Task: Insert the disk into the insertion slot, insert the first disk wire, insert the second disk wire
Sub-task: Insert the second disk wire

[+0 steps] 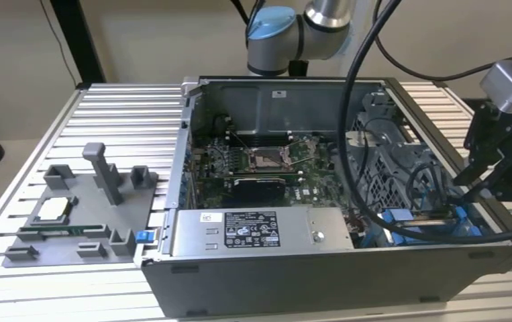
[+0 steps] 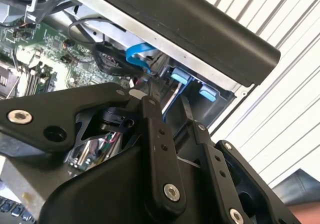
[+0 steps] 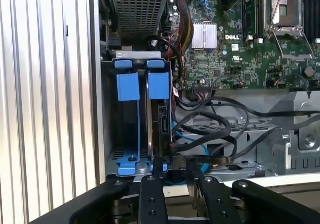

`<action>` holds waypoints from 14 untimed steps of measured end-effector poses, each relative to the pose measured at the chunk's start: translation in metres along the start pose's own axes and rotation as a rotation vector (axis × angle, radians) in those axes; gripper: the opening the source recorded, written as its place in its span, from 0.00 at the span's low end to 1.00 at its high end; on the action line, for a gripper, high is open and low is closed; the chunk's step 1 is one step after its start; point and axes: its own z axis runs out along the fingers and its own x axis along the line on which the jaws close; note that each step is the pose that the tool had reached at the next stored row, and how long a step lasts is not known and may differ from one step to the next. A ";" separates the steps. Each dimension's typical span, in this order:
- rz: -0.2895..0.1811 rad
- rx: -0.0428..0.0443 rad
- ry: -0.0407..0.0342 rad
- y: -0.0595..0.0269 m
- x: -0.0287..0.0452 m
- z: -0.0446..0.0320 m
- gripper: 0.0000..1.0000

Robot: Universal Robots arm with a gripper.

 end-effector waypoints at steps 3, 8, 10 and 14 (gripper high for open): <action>0.001 -0.0033 0.0000 -0.0010 0.0005 0.0042 0.00; 0.002 -0.0143 0.0008 -0.0016 0.0011 0.0087 1.00; 0.002 -0.0168 0.0011 -0.0016 0.0012 0.0093 1.00; 0.003 -0.0203 0.0010 -0.0018 0.0015 0.0112 1.00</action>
